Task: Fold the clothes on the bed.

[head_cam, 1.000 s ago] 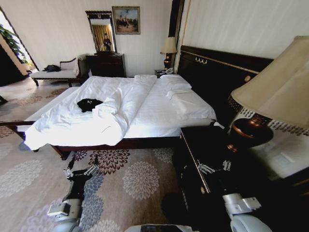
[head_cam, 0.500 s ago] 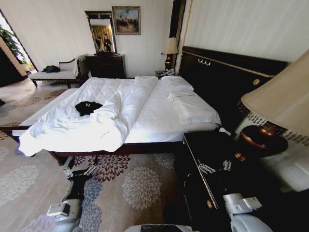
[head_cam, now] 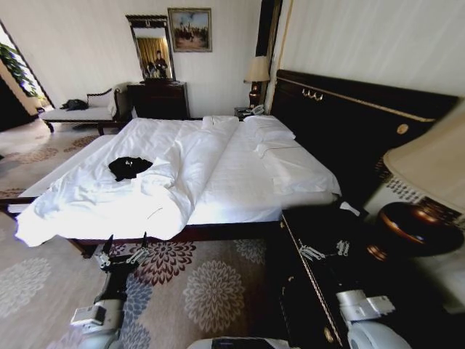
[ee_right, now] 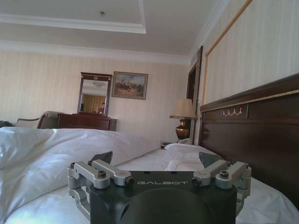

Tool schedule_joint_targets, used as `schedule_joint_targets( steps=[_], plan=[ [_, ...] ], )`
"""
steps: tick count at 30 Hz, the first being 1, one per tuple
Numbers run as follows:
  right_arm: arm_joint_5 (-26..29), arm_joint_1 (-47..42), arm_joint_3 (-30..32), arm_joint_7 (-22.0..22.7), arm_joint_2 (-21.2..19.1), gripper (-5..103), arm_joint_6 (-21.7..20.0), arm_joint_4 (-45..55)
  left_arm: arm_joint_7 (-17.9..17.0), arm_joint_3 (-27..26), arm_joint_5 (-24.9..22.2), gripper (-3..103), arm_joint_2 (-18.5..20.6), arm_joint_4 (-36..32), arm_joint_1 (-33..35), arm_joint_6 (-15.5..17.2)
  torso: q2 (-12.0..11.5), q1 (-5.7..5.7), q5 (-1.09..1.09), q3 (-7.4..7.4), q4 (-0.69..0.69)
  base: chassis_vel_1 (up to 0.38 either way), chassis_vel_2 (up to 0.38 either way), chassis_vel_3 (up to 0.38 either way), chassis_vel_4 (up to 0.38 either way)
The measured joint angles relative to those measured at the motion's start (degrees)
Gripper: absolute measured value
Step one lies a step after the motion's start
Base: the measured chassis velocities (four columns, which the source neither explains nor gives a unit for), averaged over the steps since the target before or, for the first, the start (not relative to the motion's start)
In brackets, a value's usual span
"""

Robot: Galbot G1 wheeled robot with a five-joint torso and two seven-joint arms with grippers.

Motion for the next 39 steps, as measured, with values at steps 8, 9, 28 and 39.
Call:
schedule_joint_targets(
  steps=[8, 9, 28, 39],
  plan=[
    [0.59, 0.37, 0.06, 0.00, -0.33, 100, -0.14, -0.21, 0.00, -0.01, 0.03, 100, 0.09, -0.14, 0.07, 0.02, 0.00, 0.00, 0.00, 0.00, 0.00, -0.146, 0.130, 0.116, -0.147],
    [0.77, 0.41, 0.14, 0.01, -0.43, 100, -0.16, -0.23, 0.00, -0.04, 0.03, 100, 0.11, -0.21, 0.10, 0.04, 0.00, 0.00, -0.01, 0.00, -0.01, -0.119, 0.142, 0.101, -0.127],
    [1.25, 1.03, -0.32, 0.65, -0.69, 100, -0.21, -0.97, -0.15, -0.13, 0.24, 100, 0.09, -0.90, 0.61, 0.23, 0.00, 0.01, 0.00, 0.00, 0.00, -0.152, 0.152, 0.151, -0.145],
    [0.97, 1.43, -0.79, 0.64, -0.45, 100, -0.11, -1.55, -0.24, -0.17, 0.47, 100, 0.02, -0.82, 0.77, 0.25, 0.00, 0.00, 0.00, 0.00, 0.00, -0.126, 0.131, 0.124, -0.131]
  ],
)
